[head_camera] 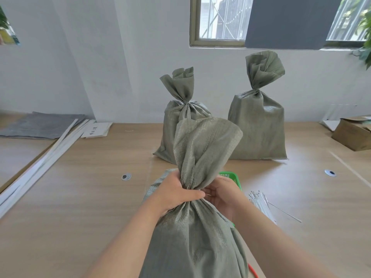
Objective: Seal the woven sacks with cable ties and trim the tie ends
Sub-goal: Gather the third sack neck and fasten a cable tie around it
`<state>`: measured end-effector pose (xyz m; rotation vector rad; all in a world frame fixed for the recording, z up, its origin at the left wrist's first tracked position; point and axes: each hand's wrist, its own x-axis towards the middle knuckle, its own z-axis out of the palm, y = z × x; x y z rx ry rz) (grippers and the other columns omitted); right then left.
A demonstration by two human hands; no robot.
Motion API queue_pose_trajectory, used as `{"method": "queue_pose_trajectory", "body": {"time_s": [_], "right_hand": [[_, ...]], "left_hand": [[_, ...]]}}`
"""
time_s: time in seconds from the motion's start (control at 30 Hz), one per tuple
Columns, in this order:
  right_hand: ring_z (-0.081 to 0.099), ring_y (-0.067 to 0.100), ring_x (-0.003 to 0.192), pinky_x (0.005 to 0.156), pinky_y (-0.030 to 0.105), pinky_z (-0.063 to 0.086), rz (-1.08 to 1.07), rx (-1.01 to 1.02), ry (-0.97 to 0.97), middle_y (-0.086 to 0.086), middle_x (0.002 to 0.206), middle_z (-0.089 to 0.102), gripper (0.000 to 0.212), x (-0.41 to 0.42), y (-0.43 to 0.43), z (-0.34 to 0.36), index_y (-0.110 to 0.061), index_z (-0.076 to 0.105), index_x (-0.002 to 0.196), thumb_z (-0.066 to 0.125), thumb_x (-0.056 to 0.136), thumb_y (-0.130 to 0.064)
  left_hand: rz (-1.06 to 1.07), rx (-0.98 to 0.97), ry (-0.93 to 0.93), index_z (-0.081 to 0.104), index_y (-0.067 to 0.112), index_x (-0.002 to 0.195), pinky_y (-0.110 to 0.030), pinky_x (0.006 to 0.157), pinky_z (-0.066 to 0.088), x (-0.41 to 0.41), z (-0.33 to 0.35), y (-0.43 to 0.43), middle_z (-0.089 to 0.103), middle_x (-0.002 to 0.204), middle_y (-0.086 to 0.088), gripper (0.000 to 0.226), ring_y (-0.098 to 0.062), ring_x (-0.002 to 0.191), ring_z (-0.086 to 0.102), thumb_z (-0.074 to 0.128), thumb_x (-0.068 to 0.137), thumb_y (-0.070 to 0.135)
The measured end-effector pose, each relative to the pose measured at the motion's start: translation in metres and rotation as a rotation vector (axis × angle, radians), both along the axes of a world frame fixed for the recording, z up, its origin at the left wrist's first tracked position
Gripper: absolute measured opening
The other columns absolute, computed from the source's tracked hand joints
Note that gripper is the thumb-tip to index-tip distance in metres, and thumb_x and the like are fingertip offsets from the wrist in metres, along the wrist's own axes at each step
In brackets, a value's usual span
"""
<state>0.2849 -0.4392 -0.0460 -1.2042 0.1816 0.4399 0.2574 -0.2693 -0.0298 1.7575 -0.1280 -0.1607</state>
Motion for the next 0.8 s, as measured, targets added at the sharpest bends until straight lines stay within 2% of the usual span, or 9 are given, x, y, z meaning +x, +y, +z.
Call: {"method": "queue_pose_trajectory", "body": {"time_s": [0.1, 0.23, 0.33, 0.5, 0.57, 0.63, 0.7, 0.8], "right_hand": [[0.059, 0.030, 0.086, 0.094, 0.047, 0.050, -0.080, 0.045, -0.004, 0.021, 0.092, 0.072, 0.012, 0.002, 0.006, 0.001, 0.002, 0.074, 0.090, 0.063, 0.089, 0.004], [0.064, 0.033, 0.092, 0.085, 0.040, 0.056, -0.041, 0.119, -0.020, 0.030, 0.109, 0.070, 0.017, -0.002, 0.014, 0.005, 0.011, 0.072, 0.100, 0.059, 0.090, 0.007], [0.059, 0.037, 0.101, 0.087, 0.041, 0.055, -0.060, 0.148, -0.037, 0.034, 0.116, 0.066, 0.023, -0.002, 0.017, 0.005, 0.015, 0.067, 0.108, 0.064, 0.089, 0.003], [0.056, 0.035, 0.098, 0.082, 0.040, 0.055, -0.087, 0.158, -0.038, 0.033, 0.116, 0.066, 0.022, 0.001, 0.020, 0.004, 0.011, 0.070, 0.106, 0.067, 0.089, -0.002], [0.057, 0.030, 0.089, 0.075, 0.035, 0.053, -0.049, 0.142, -0.024, 0.029, 0.110, 0.069, 0.015, 0.002, 0.021, 0.004, 0.004, 0.075, 0.098, 0.067, 0.088, -0.003], [0.059, 0.022, 0.072, 0.067, 0.030, 0.051, 0.001, 0.122, -0.022, 0.017, 0.091, 0.073, 0.014, 0.002, 0.021, 0.005, -0.003, 0.077, 0.090, 0.064, 0.090, -0.004], [0.054, 0.013, 0.058, 0.058, 0.025, 0.048, 0.024, 0.119, -0.029, 0.007, 0.074, 0.067, 0.012, 0.002, 0.019, 0.008, -0.005, 0.073, 0.087, 0.062, 0.092, -0.006], [0.043, 0.009, 0.050, 0.051, 0.022, 0.041, -0.155, 0.193, -0.045, 0.000, 0.061, 0.052, 0.012, 0.006, 0.011, 0.010, -0.011, 0.064, 0.084, 0.061, 0.094, -0.008]], "left_hand": [[0.040, 0.023, -0.007, 0.074, 0.013, 0.106, -0.036, 0.091, 0.058, 0.001, -0.002, -0.002, 0.079, 0.099, -0.001, 0.032, -0.014, 0.098, 0.074, 0.084, 0.076, 0.010], [0.074, -0.001, 0.007, 0.073, 0.013, 0.110, -0.042, 0.093, 0.058, 0.002, -0.002, -0.004, 0.078, 0.101, -0.001, 0.044, -0.016, 0.099, 0.074, 0.086, 0.069, 0.023], [0.088, -0.008, 0.024, 0.077, 0.014, 0.102, -0.041, 0.091, 0.059, 0.002, 0.000, -0.004, 0.079, 0.095, -0.001, 0.026, -0.015, 0.094, 0.075, 0.084, 0.076, 0.013], [0.097, -0.036, 0.038, 0.079, 0.015, 0.098, -0.044, 0.095, 0.058, 0.001, 0.000, -0.003, 0.080, 0.096, -0.002, 0.025, -0.017, 0.097, 0.075, 0.085, 0.074, 0.015], [0.097, -0.051, 0.040, 0.079, 0.014, 0.095, -0.047, 0.094, 0.058, 0.001, 0.000, -0.003, 0.080, 0.094, -0.006, 0.020, -0.022, 0.094, 0.076, 0.084, 0.076, 0.011], [0.084, -0.075, 0.042, 0.079, 0.008, 0.093, -0.048, 0.093, 0.058, -0.001, 0.002, -0.003, 0.079, 0.091, -0.011, 0.014, -0.027, 0.092, 0.076, 0.081, 0.079, 0.004], [0.076, -0.091, 0.037, 0.079, 0.006, 0.094, -0.046, 0.093, 0.058, -0.002, 0.003, 0.000, 0.079, 0.092, -0.012, 0.016, -0.027, 0.093, 0.076, 0.080, 0.079, 0.001], [0.110, -0.073, 0.022, 0.078, 0.018, 0.101, -0.038, 0.092, 0.058, -0.001, 0.006, 0.008, 0.079, 0.099, 0.000, 0.029, -0.016, 0.097, 0.075, 0.087, 0.075, 0.011]]}}
